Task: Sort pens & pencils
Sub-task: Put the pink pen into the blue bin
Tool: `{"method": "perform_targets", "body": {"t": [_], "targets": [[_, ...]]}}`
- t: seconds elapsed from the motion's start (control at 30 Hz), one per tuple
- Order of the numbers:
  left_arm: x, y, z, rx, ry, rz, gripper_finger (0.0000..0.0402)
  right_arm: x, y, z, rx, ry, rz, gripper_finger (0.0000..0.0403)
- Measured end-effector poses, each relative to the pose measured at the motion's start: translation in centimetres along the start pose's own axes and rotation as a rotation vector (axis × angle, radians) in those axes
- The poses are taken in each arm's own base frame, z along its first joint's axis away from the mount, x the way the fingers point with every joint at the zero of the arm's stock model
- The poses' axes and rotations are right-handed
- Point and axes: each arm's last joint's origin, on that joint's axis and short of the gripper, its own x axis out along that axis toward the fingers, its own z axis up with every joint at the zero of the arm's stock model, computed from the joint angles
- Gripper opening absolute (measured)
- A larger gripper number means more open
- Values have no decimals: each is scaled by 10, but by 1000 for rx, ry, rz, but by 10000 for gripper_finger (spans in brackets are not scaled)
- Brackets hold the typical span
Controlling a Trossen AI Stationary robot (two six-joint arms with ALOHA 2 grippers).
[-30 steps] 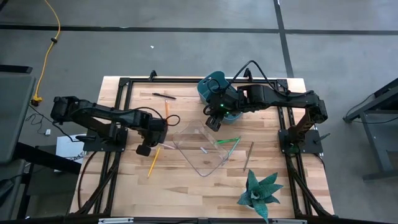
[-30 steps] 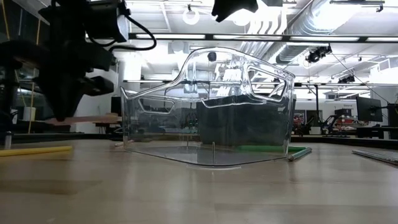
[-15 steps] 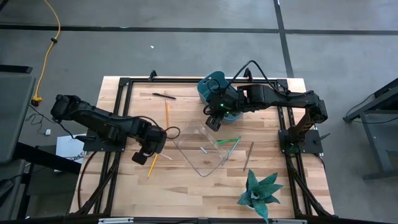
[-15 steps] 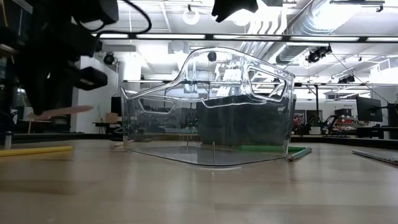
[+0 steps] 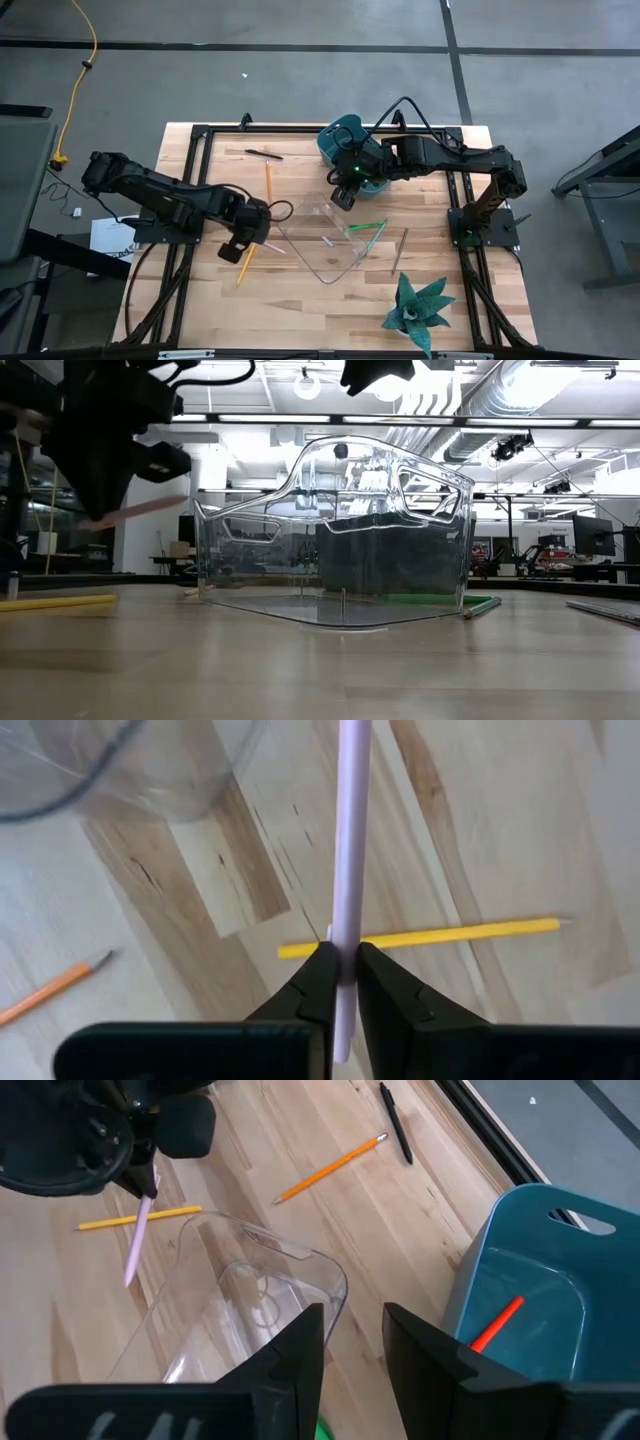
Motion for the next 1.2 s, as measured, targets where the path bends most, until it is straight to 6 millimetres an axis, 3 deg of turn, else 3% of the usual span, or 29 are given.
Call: {"method": "perform_targets", "body": {"t": [0.6,0.9,1.2], "targets": [[-54,3,23,-46,-177,94,22,-1,0,0,-61,2,10,97],[-86,4,26,-72,-281,199,19,-30,-3,7,-119,-134,82,97],[-115,8,43,-67,-452,332,19,-54,-1,17,-186,-281,258,97]]}}
